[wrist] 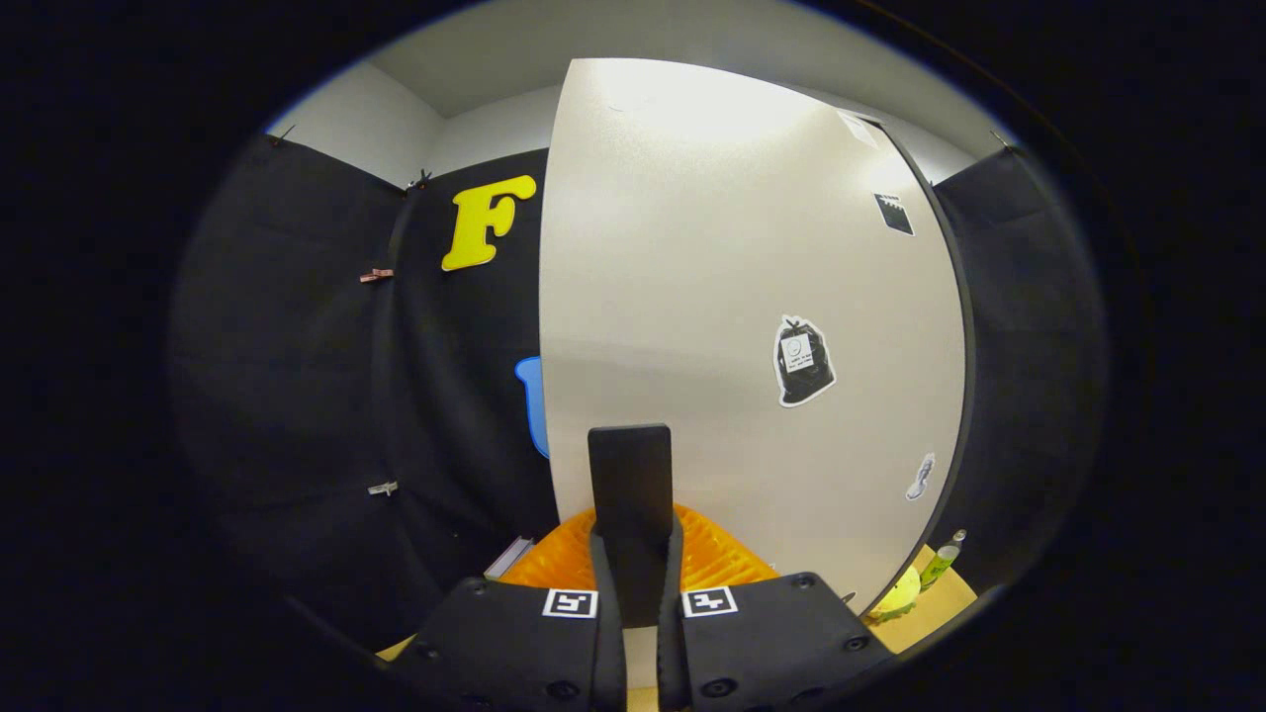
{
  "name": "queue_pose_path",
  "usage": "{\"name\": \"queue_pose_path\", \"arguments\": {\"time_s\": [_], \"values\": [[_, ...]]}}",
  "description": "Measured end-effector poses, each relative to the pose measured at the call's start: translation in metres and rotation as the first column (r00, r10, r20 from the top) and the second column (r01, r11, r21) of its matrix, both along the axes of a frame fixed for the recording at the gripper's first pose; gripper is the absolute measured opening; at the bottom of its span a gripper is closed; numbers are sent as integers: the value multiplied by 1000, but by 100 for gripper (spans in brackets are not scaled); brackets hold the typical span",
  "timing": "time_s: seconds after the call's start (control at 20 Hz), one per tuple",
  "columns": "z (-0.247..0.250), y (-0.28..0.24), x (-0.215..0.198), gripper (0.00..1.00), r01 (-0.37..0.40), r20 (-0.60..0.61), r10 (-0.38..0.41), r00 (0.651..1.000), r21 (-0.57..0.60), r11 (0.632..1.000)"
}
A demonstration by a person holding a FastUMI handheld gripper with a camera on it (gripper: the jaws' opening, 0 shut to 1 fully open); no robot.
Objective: Open the shoe cabinet door, grab the shoes and put them into the shoe cabinet, then close the shoe cabinet door.
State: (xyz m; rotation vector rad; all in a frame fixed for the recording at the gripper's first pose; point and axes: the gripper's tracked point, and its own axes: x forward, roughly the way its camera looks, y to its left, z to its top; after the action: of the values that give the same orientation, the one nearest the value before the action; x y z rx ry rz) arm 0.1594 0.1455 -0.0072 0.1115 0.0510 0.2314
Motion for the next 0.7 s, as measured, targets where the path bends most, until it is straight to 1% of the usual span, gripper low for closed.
{"name": "queue_pose_path", "arguments": {"time_s": [0.15,0.35,0.55,0.7], "values": [[0,-15,-25,16,-28,-5,28,1000,7,1000],[2,-38,-52,16,-39,-5,40,999,18,999],[4,-67,-75,16,-25,-4,25,1000,18,1000],[5,-91,-90,16,7,2,-7,1000,18,1000]]}}
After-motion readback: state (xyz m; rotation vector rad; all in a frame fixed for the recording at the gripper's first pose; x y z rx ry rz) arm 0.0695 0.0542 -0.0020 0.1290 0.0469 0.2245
